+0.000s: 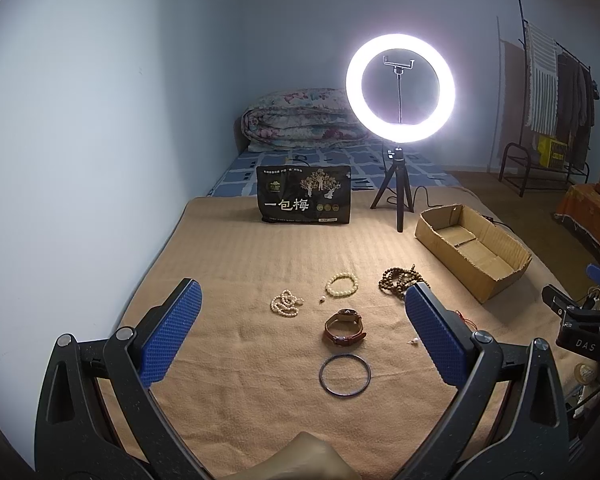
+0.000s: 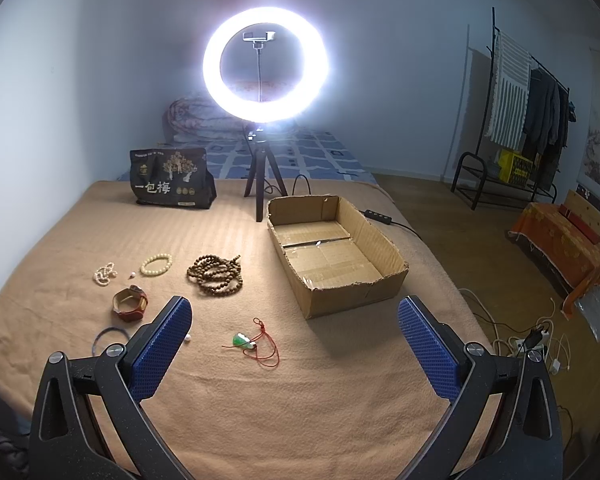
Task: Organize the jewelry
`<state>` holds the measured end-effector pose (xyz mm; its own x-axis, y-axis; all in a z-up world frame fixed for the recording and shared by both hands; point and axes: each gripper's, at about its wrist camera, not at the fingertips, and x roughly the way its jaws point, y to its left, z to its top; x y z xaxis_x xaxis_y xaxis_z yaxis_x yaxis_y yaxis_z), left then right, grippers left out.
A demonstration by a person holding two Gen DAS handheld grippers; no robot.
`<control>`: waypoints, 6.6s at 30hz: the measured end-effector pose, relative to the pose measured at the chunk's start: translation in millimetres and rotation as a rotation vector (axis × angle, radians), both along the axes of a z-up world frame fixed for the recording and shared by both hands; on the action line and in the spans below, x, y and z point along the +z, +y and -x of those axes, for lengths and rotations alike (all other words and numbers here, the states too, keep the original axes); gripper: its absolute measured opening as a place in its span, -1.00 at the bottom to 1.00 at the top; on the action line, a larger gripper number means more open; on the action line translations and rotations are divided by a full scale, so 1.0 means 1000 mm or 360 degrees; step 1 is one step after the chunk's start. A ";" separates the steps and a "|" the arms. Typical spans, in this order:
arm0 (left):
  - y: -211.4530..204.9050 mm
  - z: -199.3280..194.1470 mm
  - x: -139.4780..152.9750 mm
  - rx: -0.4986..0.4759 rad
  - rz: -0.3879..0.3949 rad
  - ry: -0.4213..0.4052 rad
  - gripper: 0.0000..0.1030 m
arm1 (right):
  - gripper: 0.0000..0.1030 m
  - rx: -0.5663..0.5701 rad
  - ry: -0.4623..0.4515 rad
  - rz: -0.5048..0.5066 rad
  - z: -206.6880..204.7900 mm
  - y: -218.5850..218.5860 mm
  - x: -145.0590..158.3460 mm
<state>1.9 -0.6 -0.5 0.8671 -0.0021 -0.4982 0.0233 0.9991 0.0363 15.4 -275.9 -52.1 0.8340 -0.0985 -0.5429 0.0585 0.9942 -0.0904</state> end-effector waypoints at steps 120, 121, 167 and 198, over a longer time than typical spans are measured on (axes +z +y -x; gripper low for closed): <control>-0.039 -0.137 -0.223 -0.0066 0.0073 0.1162 0.90 | 0.69 0.0544 0.0911 -0.0038 -0.125 0.026 -0.135; -0.041 -0.138 -0.224 -0.0063 0.0043 0.1154 0.90 | 0.69 0.0548 0.0910 -0.0028 -0.125 0.027 -0.135; -0.022 -0.114 -0.176 -0.0023 0.0085 0.0952 0.44 | -0.71 0.0663 0.0776 -0.0173 -0.137 0.031 -0.106; -0.178 -0.253 -0.087 -0.0411 0.0162 0.0671 0.44 | -0.71 0.0205 0.0475 -0.0268 -0.188 -0.089 -0.054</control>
<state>255.1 -178.2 -87.8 0.5553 -0.2568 -0.7910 0.2619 0.9567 -0.1268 203.3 -365.4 -106.0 0.6360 0.1085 -0.7640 -0.0721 0.9941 0.0812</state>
